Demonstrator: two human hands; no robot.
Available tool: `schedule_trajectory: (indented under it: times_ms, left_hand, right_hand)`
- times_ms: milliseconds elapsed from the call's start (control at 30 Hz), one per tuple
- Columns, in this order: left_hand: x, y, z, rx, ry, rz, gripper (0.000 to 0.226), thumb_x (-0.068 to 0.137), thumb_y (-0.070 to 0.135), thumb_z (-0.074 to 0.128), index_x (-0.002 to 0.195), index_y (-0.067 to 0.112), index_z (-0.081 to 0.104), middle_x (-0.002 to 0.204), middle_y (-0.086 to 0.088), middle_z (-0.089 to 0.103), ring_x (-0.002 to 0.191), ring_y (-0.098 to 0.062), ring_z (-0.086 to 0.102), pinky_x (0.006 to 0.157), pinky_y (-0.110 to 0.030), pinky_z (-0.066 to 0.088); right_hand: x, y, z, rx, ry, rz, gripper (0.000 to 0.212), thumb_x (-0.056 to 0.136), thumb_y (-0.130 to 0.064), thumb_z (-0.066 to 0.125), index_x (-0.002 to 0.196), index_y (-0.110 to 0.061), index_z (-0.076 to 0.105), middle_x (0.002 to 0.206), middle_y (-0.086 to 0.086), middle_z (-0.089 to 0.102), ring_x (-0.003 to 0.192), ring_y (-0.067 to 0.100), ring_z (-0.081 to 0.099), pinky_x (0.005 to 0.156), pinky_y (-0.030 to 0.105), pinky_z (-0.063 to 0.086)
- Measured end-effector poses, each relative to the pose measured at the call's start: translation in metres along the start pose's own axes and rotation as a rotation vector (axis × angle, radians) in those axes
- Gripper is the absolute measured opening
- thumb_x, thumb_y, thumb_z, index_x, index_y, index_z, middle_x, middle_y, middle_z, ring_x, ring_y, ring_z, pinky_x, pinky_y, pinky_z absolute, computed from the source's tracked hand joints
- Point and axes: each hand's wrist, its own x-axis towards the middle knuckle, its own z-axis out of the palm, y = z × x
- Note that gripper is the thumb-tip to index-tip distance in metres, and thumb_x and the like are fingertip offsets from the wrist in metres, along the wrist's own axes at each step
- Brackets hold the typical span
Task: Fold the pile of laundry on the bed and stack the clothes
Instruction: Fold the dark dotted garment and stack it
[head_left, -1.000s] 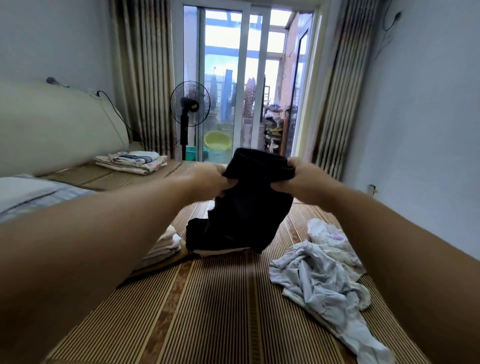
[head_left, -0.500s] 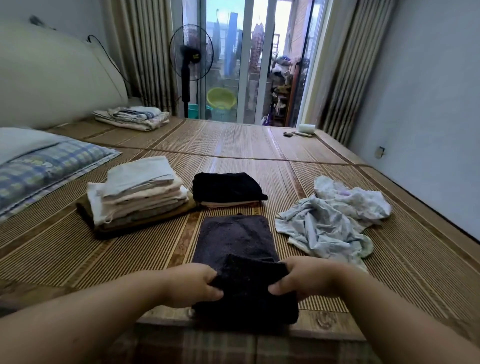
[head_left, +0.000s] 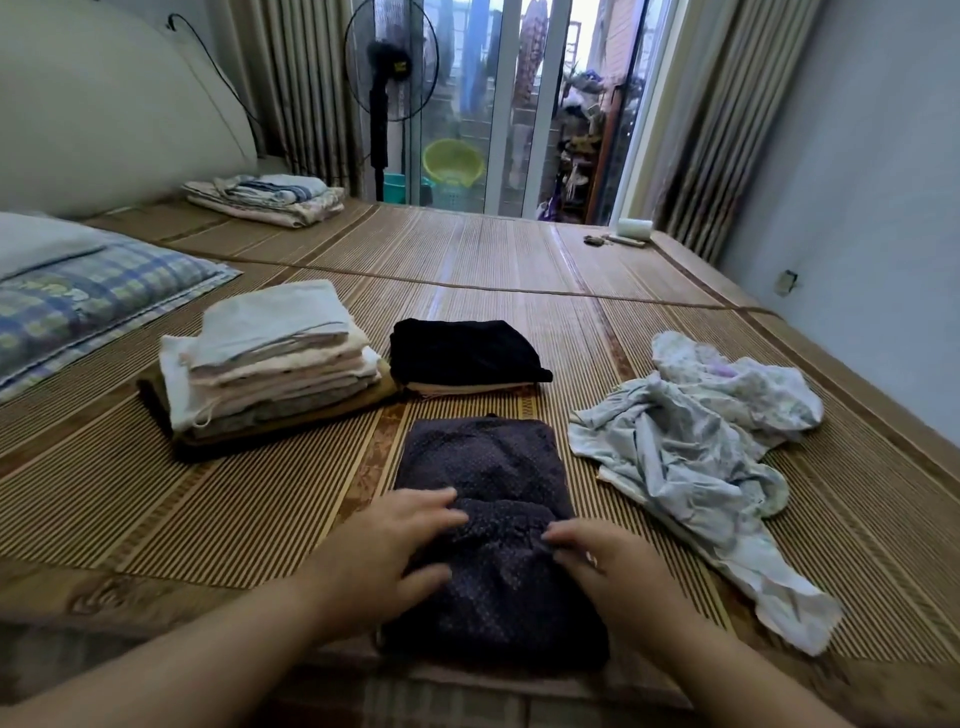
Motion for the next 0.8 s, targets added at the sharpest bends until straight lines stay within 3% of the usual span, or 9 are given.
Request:
schedule_trajectory:
  times_ms: [67,133,233,333,433,500,567,667,800]
  left_hand:
    - [-0.004,0.003,0.007,0.119,-0.257,0.153,0.068,0.086,0.061,0.047,0.148,0.043,0.027,0.156,0.023,0.01,0.144,0.003,0.003,0.118,-0.026,0.0]
    - [-0.006,0.002,0.015,0.215,-0.502,0.111,0.079,0.087,0.064,0.048,0.152,0.044,0.007,0.155,0.025,-0.007,0.14,0.004,-0.016,0.116,-0.031,-0.006]
    - [-0.005,-0.001,0.015,0.257,-0.567,0.074,0.079,0.091,0.053,0.05,0.153,0.041,0.003,0.157,0.024,-0.009,0.137,0.006,-0.018,0.114,-0.031,-0.008]
    - [-0.005,-0.005,0.008,0.262,-0.545,0.041,0.075,0.089,0.032,0.052,0.153,0.039,0.012,0.159,0.023,0.001,0.141,0.007,-0.009,0.114,-0.026,-0.001]
    - [-0.007,-0.009,0.006,0.199,-0.468,-0.022,0.063,0.088,0.02,0.055,0.145,0.041,0.037,0.154,0.025,0.023,0.144,0.006,0.01,0.118,-0.027,0.011]
    - [-0.007,-0.011,0.005,-0.027,-0.355,-0.153,0.048,0.087,0.012,0.058,0.126,0.04,0.061,0.139,0.026,0.047,0.133,0.009,0.033,0.115,-0.027,0.026]
    - [-0.004,-0.008,-0.002,-0.312,-0.275,-0.299,0.028,0.087,0.009,0.06,0.094,0.033,0.073,0.103,0.019,0.069,0.098,0.006,0.06,0.092,-0.027,0.046]
    - [0.006,0.001,-0.022,-0.622,-0.244,-0.365,0.023,0.089,0.008,0.058,0.068,0.017,0.062,0.062,0.005,0.061,0.059,-0.011,0.056,0.059,-0.026,0.045]
    - [0.031,0.007,-0.043,-0.911,-0.157,-0.52,0.012,0.087,0.014,0.057,0.077,0.008,0.055,0.066,-0.004,0.058,0.057,-0.015,0.055,0.055,-0.027,0.042]
  right_hand:
    - [-0.005,0.001,0.001,-0.033,-0.225,-0.057,0.036,0.089,-0.041,0.061,0.123,-0.03,0.064,0.124,-0.025,0.053,0.122,-0.011,0.04,0.11,0.011,0.027]
    - [-0.008,0.008,0.003,-0.161,-0.463,-0.064,0.069,0.078,-0.068,0.05,0.14,-0.037,0.045,0.139,-0.03,0.033,0.134,-0.013,0.017,0.114,0.013,0.01]
    - [-0.011,0.017,0.004,-0.39,-0.602,-0.126,0.101,0.064,-0.08,0.056,0.15,-0.04,0.021,0.147,-0.034,0.007,0.14,-0.011,-0.004,0.119,0.028,0.0]
    - [-0.013,0.021,0.004,-0.342,-0.546,-0.118,0.079,0.08,-0.039,0.066,0.149,-0.036,0.027,0.148,-0.03,0.016,0.142,-0.008,0.004,0.119,0.024,0.005]
    - [-0.017,0.026,0.0,-0.21,-0.402,-0.046,0.058,0.078,-0.022,0.063,0.134,-0.035,0.053,0.139,-0.025,0.042,0.135,-0.006,0.031,0.114,0.018,0.021]
    - [-0.016,0.027,-0.004,-0.05,-0.291,0.052,0.034,0.074,-0.022,0.06,0.106,-0.028,0.07,0.116,-0.019,0.063,0.11,0.0,0.058,0.097,0.021,0.042]
    - [-0.012,0.02,-0.011,0.168,-0.236,0.137,0.018,0.068,-0.022,0.059,0.081,-0.017,0.069,0.077,-0.009,0.067,0.073,0.008,0.062,0.07,0.03,0.047]
    - [0.002,0.004,-0.028,0.466,-0.215,0.19,0.022,0.065,-0.017,0.056,0.082,-0.004,0.063,0.069,0.001,0.056,0.065,0.011,0.054,0.061,0.026,0.043]
    - [0.032,-0.011,-0.045,0.684,-0.177,0.279,0.021,0.072,-0.012,0.058,0.092,-0.01,0.063,0.078,0.006,0.061,0.067,0.015,0.057,0.06,0.027,0.043]
